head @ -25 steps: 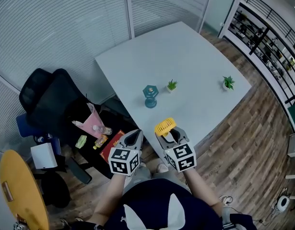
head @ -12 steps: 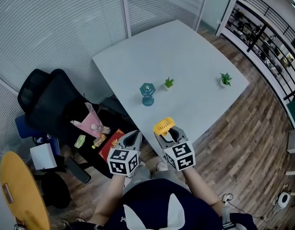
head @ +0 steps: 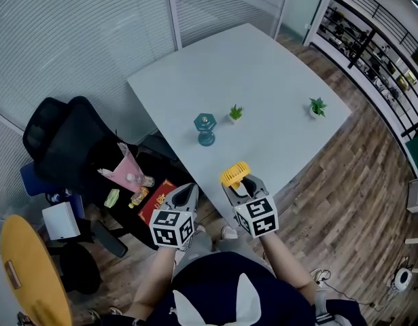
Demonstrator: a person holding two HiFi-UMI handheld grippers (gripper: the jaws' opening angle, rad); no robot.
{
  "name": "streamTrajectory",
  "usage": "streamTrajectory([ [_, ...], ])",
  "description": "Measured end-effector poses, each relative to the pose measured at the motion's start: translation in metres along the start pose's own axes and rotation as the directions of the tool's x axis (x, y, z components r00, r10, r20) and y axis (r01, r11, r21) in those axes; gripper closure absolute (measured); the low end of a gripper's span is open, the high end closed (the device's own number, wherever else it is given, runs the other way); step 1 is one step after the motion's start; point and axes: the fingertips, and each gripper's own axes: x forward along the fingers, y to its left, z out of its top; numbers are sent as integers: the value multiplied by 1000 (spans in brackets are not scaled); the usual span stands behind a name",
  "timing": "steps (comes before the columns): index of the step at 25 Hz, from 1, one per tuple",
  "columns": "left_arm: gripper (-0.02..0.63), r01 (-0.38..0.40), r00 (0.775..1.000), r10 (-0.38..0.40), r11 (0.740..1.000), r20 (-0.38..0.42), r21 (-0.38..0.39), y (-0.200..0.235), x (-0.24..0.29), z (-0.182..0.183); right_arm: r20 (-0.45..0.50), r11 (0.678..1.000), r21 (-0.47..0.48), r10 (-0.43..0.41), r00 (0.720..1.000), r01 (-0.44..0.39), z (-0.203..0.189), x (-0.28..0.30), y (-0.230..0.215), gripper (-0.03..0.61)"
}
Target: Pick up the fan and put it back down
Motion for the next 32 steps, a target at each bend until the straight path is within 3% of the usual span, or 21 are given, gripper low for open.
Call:
streamTrajectory([
  [14,592,-29,999,29,1000,-27,-8,4,-3,-12,-36,998,35,-52,998,53,-25,7,-29,401],
  [32,592,-104,993,101,994,-54,-46,26,-12,-26,-114,997,54,-50,992,56,-67,35,-48,402],
])
